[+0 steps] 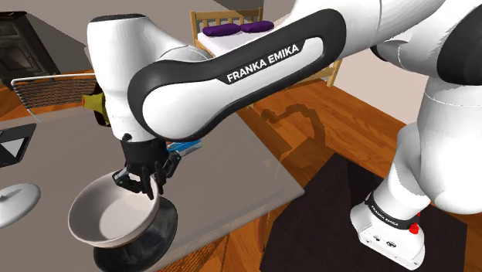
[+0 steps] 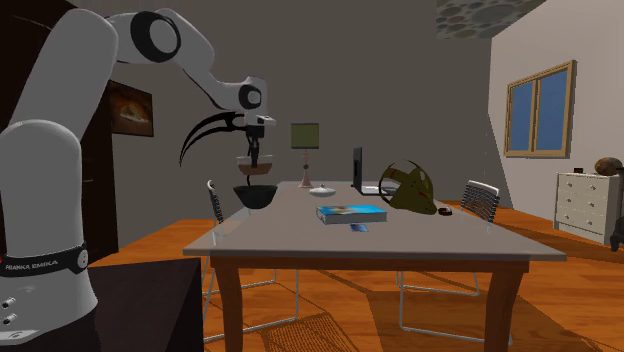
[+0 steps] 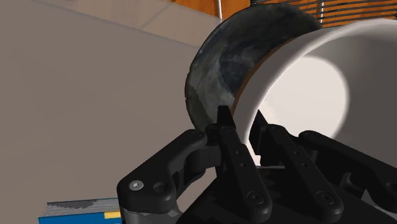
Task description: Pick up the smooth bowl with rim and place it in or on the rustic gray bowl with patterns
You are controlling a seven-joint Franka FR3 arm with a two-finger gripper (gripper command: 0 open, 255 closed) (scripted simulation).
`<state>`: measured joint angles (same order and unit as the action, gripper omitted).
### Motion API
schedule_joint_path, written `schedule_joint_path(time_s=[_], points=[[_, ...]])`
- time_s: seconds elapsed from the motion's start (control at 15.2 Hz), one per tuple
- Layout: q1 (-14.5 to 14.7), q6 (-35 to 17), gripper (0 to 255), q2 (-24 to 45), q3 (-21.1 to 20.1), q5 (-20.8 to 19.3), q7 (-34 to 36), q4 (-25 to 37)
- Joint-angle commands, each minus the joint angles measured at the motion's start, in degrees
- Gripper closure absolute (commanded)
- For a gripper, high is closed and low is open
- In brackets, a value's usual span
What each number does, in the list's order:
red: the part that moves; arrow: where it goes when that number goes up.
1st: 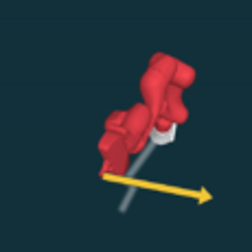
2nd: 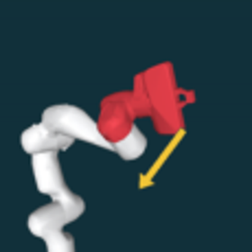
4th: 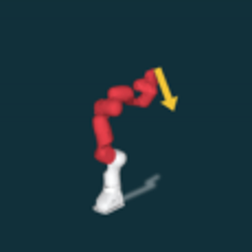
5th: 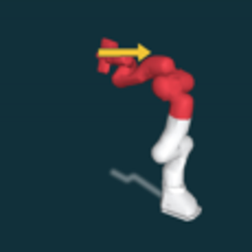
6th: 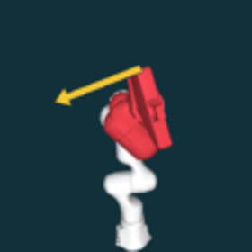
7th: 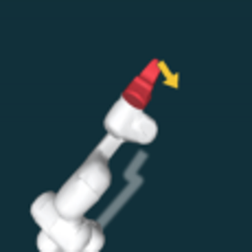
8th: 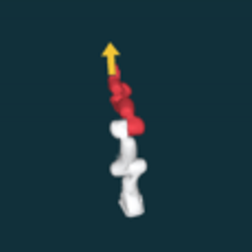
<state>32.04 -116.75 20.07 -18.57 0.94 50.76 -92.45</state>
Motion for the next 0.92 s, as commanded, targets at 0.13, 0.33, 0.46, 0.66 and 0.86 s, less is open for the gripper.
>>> schedule_joint_path(time_s=[0.13, 0.33, 0.46, 0.66, 0.86], points=[[-0.01, -2.8, 255, 0.61, 0.1, -0.13, -0.15, -2.14], [0.04, -4.82, 255, 1.32, 0.2, -0.31, -0.21, -3.5], [0.09, -6.16, 255, 1.84, 0.27, -0.45, -0.24, -4.32], [0.14, -7.34, 255, 2.35, 0.34, -0.58, -0.26, -5.03], [0.14, -7.34, 255, 2.35, 0.34, -0.58, -0.26, -5.02]])
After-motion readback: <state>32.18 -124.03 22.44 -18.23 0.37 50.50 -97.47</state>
